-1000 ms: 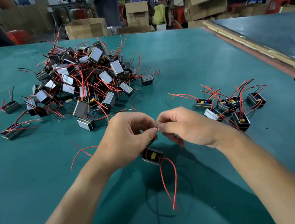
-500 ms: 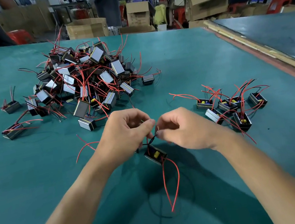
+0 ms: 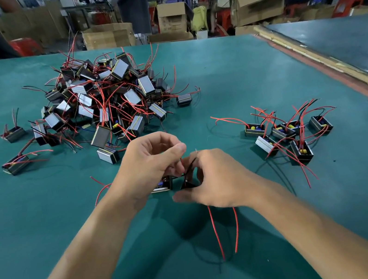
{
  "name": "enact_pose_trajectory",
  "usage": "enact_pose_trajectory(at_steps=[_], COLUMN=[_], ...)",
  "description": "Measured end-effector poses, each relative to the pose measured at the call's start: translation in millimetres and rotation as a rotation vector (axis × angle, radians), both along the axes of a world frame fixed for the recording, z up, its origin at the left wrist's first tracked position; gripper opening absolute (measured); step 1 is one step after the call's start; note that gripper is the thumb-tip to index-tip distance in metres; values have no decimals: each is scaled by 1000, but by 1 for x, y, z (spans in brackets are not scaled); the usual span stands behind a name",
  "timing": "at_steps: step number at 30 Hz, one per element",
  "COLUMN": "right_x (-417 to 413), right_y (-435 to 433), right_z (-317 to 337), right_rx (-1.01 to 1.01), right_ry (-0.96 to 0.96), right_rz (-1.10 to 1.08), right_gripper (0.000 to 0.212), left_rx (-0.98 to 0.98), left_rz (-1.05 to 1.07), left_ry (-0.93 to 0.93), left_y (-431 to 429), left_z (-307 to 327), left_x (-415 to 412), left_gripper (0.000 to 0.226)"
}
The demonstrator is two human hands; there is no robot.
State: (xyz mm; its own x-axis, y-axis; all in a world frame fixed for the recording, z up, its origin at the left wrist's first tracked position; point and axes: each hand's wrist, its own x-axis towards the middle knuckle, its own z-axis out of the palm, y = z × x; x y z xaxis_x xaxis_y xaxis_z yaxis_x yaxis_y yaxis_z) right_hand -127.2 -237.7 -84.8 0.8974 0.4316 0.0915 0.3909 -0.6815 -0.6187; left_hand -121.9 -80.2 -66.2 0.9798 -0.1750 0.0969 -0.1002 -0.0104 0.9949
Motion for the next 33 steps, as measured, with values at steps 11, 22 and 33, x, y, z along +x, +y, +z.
enact_pose_trajectory(at_steps=[11,22,33], right_x=[-4,6,42], right_y=[10,-4,-62], right_z=[-9,-8,7], right_rx=[26,-10,54], right_ry=[-1,11,-304], right_rz=[-86,-167,-909], right_gripper=[32,35,56], left_rx=[-66,162,723], left_rz=[-115,347,609], left_ry=[-77,-264,-100], left_y=[-1,16,63], left_z=[5,9,-27], left_x=[-6,7,40], left_gripper=[10,9,71])
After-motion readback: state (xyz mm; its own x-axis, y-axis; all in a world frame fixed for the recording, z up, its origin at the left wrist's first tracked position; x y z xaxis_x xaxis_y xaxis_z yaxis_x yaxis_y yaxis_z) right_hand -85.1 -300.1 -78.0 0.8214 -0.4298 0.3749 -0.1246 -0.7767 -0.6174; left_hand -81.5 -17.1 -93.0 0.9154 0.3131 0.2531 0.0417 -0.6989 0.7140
